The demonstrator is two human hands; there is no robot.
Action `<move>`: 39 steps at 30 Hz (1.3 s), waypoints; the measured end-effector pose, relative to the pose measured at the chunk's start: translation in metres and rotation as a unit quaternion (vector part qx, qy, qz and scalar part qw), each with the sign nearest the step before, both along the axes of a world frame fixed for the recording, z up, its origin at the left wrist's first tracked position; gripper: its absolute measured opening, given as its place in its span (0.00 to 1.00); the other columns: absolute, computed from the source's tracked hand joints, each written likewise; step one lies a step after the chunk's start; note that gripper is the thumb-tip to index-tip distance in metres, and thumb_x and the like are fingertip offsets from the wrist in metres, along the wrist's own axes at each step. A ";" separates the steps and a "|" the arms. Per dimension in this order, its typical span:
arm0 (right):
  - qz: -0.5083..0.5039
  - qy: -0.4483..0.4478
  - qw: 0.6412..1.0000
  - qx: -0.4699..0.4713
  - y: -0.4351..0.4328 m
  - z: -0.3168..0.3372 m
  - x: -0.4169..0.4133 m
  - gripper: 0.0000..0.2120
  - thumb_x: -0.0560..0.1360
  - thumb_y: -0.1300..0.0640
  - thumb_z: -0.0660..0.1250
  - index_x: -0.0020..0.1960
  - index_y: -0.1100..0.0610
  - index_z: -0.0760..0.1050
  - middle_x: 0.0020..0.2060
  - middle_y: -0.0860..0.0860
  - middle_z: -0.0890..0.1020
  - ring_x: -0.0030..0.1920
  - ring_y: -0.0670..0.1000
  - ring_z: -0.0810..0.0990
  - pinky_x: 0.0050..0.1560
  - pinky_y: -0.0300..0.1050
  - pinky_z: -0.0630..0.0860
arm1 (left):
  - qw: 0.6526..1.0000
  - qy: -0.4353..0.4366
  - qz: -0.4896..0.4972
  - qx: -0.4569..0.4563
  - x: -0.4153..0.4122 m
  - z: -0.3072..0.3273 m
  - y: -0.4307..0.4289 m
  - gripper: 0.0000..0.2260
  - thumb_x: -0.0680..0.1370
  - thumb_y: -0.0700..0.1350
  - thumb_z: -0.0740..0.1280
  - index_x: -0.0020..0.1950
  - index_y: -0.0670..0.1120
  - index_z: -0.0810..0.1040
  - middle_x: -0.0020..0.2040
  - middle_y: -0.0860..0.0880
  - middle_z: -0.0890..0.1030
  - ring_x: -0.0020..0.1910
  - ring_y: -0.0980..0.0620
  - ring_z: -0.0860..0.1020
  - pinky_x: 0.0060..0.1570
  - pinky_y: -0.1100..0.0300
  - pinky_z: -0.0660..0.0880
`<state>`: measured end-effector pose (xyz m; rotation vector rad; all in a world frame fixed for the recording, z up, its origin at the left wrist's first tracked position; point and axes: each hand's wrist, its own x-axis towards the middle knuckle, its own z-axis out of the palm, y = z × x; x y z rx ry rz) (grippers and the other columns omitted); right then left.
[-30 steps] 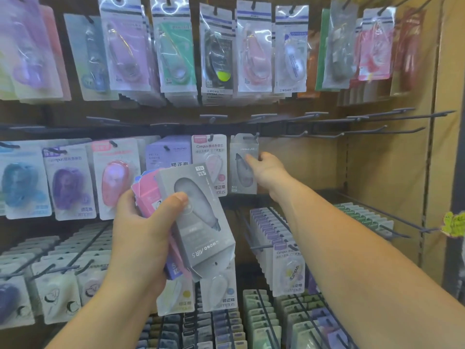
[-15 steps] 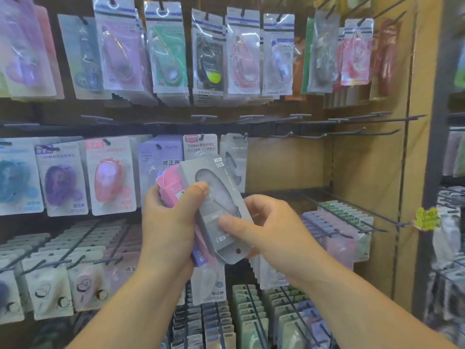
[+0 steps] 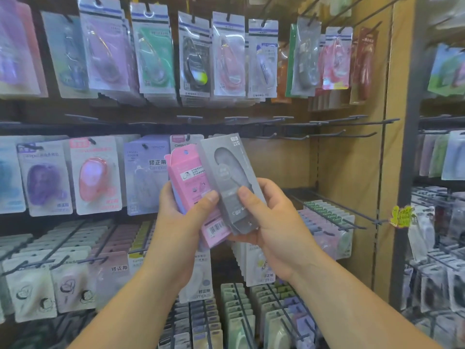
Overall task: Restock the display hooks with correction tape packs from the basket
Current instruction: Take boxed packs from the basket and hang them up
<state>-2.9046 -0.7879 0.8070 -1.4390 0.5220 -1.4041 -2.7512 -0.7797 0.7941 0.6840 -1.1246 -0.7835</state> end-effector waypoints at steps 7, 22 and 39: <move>-0.123 0.077 0.989 -0.031 -0.026 0.017 -0.042 0.20 0.70 0.58 0.80 0.59 0.53 0.79 0.48 0.52 0.88 0.44 0.54 0.88 0.36 0.49 0.82 | 0.996 0.044 0.073 0.016 0.017 -0.004 -0.003 0.15 0.80 0.40 0.73 0.63 0.52 0.76 0.56 0.48 0.86 0.46 0.48 0.88 0.32 0.51 0.83; -0.113 0.077 0.981 -0.136 -0.077 0.076 -0.010 0.12 0.80 0.59 0.70 0.63 0.57 0.81 0.51 0.49 0.88 0.51 0.48 0.87 0.45 0.40 0.82 | 0.995 0.003 0.104 -0.010 0.037 -0.008 -0.002 0.18 0.79 0.39 0.73 0.63 0.56 0.76 0.52 0.56 0.87 0.50 0.52 0.88 0.38 0.56 0.84; -0.175 0.059 0.978 -0.099 -0.111 0.070 0.022 0.09 0.82 0.55 0.68 0.61 0.54 0.80 0.49 0.45 0.86 0.44 0.41 0.86 0.37 0.33 0.79 | 0.996 -0.009 0.092 -0.008 0.051 -0.013 0.006 0.27 0.73 0.44 0.75 0.71 0.55 0.74 0.55 0.55 0.87 0.50 0.50 0.88 0.36 0.53 0.84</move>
